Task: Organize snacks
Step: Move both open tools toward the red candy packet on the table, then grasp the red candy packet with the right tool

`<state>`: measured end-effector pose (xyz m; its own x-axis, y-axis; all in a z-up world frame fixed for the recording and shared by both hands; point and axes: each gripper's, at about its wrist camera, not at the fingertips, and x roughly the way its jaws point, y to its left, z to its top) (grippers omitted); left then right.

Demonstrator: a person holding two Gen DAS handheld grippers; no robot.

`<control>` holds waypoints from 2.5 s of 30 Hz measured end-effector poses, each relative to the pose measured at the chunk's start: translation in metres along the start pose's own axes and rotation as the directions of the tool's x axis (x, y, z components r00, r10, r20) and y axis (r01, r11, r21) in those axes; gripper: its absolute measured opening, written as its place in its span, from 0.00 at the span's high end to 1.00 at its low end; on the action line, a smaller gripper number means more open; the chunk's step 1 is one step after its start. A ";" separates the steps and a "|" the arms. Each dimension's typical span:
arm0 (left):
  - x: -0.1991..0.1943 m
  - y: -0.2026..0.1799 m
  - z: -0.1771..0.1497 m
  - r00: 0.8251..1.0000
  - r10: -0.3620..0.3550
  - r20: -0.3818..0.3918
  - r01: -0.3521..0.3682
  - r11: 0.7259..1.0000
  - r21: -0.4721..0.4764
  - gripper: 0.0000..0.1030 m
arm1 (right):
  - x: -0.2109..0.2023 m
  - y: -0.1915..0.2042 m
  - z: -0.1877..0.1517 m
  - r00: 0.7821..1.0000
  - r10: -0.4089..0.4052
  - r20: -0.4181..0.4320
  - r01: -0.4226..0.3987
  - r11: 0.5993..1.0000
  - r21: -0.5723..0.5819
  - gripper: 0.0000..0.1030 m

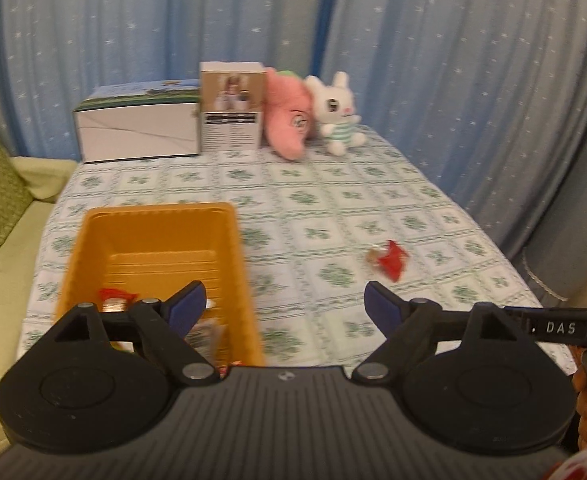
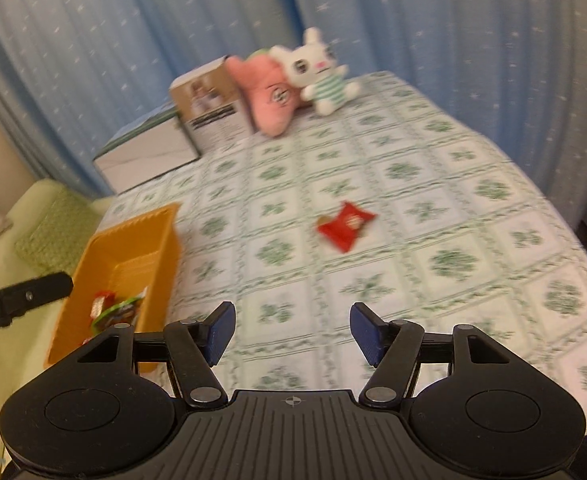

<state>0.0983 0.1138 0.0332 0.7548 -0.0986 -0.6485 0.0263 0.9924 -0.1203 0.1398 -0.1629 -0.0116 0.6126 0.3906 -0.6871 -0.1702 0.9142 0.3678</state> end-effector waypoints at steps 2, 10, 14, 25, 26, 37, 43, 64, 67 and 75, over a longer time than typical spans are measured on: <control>0.002 -0.012 0.000 1.000 -0.009 0.003 0.009 1.000 0.007 0.15 | -0.007 -0.010 0.003 1.000 -0.013 0.012 0.013 1.000 0.014 0.37; 0.015 -0.044 0.005 0.999 -0.046 -0.005 0.046 0.998 0.031 0.10 | -0.025 -0.037 0.010 0.998 -0.045 0.043 0.042 0.997 0.064 0.35; 0.022 -0.053 0.008 0.998 -0.058 -0.014 0.058 0.998 0.039 0.10 | -0.023 -0.043 0.012 0.998 -0.050 0.040 0.047 0.996 0.077 0.35; 0.047 -0.060 0.014 0.995 -0.088 -0.051 0.090 0.996 0.029 0.10 | -0.009 -0.054 0.015 0.998 -0.062 0.024 0.059 0.994 0.094 0.35; 0.050 -0.060 0.014 0.994 -0.090 -0.055 0.092 0.995 0.028 0.10 | -0.007 -0.055 0.015 0.998 -0.063 0.022 0.061 0.994 0.095 0.35; 0.093 -0.059 0.023 0.997 -0.057 -0.046 0.058 0.998 0.035 0.10 | 0.031 -0.061 0.029 0.998 -0.063 0.021 0.060 0.992 0.108 0.35; 0.124 -0.054 0.029 0.999 -0.010 -0.038 0.012 0.999 0.044 0.10 | 0.071 -0.062 0.042 0.999 -0.046 0.012 0.044 0.993 0.110 0.35; 0.181 -0.039 0.034 0.998 -0.011 -0.059 0.013 0.999 0.036 0.10 | 0.194 -0.062 0.074 0.996 -0.078 -0.038 0.081 0.991 0.103 0.57; 0.182 -0.039 0.034 0.998 -0.012 -0.061 0.014 0.999 0.040 0.10 | 0.201 -0.062 0.073 0.993 -0.098 -0.062 0.103 0.992 0.077 0.65; 0.189 -0.047 0.034 0.996 -0.039 -0.078 0.043 0.998 0.052 0.10 | 0.189 -0.062 0.069 0.984 -0.166 -0.071 0.157 0.981 -0.113 0.73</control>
<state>0.2620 0.0507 -0.0577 0.6996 -0.1428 -0.7001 0.0928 0.9897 -0.1092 0.3193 -0.1533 -0.1214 0.5762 0.2404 -0.7811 -0.1582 0.9705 0.1820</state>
